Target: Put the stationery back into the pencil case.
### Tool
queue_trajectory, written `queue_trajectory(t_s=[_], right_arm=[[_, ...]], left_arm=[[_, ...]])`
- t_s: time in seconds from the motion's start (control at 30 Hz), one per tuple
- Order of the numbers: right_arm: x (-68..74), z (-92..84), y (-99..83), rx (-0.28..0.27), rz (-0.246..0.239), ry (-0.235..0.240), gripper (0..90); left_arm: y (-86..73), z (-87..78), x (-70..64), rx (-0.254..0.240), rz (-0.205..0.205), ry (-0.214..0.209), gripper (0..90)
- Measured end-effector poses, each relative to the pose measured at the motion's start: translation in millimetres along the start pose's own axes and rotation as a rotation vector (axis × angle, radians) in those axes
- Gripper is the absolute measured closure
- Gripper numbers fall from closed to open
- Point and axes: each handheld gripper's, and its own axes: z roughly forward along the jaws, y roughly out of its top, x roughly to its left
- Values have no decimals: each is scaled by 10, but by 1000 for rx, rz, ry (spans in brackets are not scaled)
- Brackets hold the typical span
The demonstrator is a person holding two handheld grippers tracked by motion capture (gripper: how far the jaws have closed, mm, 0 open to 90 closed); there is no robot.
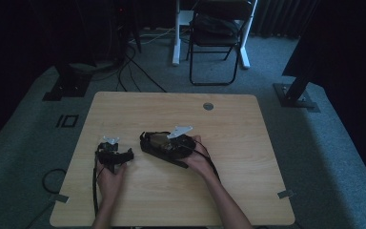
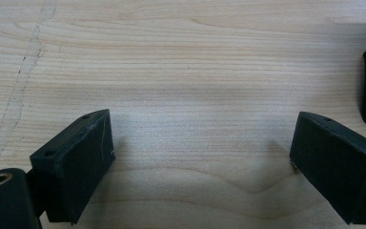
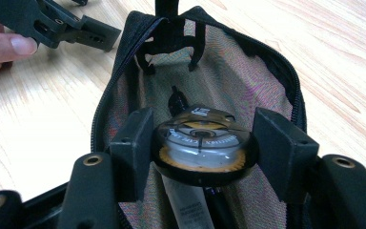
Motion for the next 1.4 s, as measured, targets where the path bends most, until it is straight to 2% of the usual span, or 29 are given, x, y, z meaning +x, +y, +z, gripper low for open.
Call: queue_trajectory(t_s=[0.5, 0.83, 0.93, 1.4], right_arm=[[-6, 4, 4, 10, 7, 14, 406], [8, -18, 12, -3, 9, 22, 384], [20, -48, 24, -20, 8, 20, 384], [178, -352, 122, -119, -49, -6, 397]], left_arm=[[0, 0, 0, -1, -1, 0, 78], [1, 1, -1, -1, -1, 0, 78], [0, 2, -2, -2, -3, 0, 78], [2, -1, 1, 3, 1, -1, 78]])
